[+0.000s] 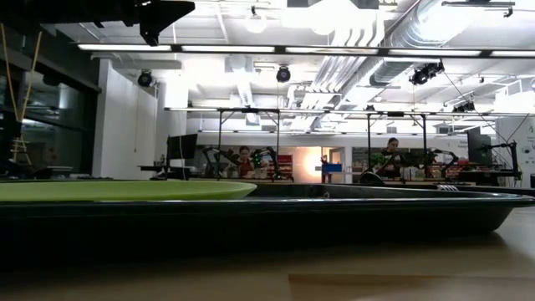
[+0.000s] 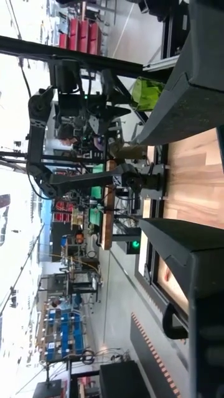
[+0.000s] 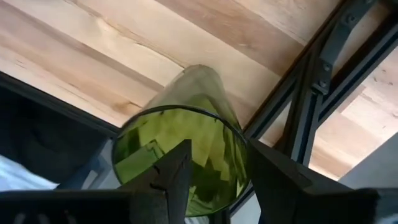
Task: Pick and place plate/cup/fork/spoon on tray
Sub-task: Put the green cup on the lower right of the black tray
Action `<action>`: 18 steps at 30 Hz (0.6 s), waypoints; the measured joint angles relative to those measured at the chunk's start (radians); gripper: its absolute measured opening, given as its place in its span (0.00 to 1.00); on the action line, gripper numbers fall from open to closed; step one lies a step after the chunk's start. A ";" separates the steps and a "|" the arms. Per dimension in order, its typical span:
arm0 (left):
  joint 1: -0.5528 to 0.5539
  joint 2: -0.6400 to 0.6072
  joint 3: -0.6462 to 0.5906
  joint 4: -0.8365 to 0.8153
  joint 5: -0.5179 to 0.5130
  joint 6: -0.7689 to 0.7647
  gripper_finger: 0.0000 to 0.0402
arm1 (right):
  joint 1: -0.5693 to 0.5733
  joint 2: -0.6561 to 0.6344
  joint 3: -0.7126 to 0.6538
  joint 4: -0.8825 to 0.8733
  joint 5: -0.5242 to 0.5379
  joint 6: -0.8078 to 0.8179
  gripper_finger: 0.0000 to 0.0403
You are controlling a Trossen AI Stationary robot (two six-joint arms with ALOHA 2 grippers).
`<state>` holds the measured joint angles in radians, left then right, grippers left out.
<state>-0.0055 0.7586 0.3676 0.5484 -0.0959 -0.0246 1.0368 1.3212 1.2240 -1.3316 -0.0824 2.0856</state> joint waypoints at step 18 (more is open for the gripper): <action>0.000 0.000 0.000 -0.001 0.000 -0.007 0.48 | 0.000 0.015 -0.001 -0.074 -0.048 -0.046 0.36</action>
<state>-0.0051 0.7586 0.3676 0.5469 -0.0963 -0.0320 1.0370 1.3361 1.2228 -1.4059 -0.1304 2.0399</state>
